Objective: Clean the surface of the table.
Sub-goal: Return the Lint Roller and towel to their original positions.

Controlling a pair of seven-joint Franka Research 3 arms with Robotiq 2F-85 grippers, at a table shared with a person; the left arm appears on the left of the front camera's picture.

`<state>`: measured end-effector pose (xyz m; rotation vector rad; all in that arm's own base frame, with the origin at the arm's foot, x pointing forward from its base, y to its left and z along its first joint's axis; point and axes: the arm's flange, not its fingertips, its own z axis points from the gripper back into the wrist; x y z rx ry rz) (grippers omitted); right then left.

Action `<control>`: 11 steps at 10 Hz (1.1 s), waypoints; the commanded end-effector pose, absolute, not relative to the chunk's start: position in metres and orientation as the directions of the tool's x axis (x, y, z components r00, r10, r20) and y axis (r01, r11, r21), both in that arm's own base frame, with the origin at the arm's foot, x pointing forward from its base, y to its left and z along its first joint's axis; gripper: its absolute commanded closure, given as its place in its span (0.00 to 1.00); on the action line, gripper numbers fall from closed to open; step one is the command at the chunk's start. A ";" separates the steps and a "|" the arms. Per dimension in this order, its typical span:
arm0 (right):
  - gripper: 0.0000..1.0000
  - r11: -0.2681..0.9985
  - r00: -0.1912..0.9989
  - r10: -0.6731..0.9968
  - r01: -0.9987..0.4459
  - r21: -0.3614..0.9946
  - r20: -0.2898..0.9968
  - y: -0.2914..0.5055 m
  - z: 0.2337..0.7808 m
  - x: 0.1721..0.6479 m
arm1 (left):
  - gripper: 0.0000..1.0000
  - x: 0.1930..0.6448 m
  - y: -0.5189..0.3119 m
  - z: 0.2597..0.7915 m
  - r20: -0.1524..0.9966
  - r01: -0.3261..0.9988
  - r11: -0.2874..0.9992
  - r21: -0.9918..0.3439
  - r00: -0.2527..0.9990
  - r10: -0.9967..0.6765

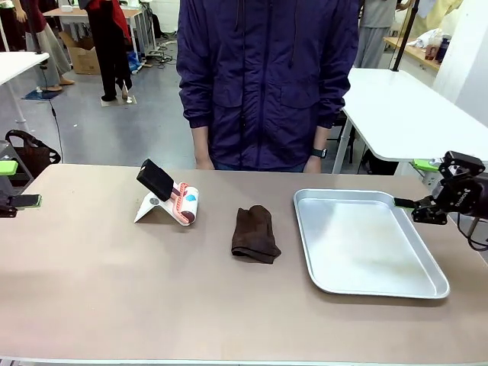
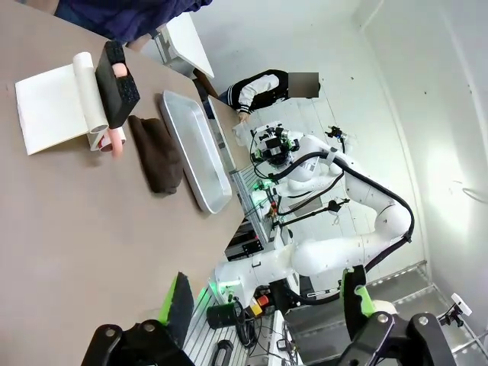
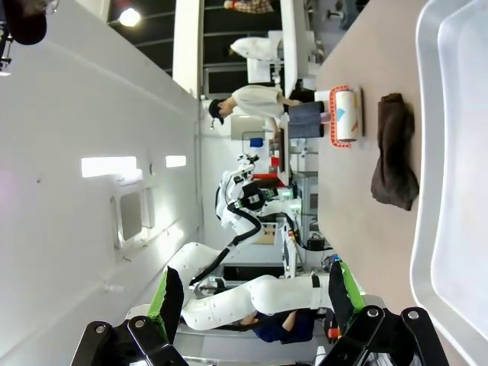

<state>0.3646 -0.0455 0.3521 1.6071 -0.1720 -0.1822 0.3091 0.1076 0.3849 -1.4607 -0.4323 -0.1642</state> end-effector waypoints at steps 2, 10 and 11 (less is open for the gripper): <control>0.00 -0.061 0.975 -0.223 0.003 0.998 -0.017 -0.048 0.355 0.363 | 0.00 0.307 0.107 0.390 0.374 0.362 0.106 -0.926 0.916 0.145; 0.00 -0.061 0.975 -0.223 0.003 0.998 -0.017 -0.048 0.355 0.363 | 0.00 0.307 0.107 0.390 0.374 0.362 0.106 -0.926 0.916 0.145; 0.00 -0.061 0.975 -0.223 0.003 0.998 -0.017 -0.048 0.355 0.363 | 0.00 0.307 0.107 0.390 0.374 0.362 0.106 -0.926 0.916 0.145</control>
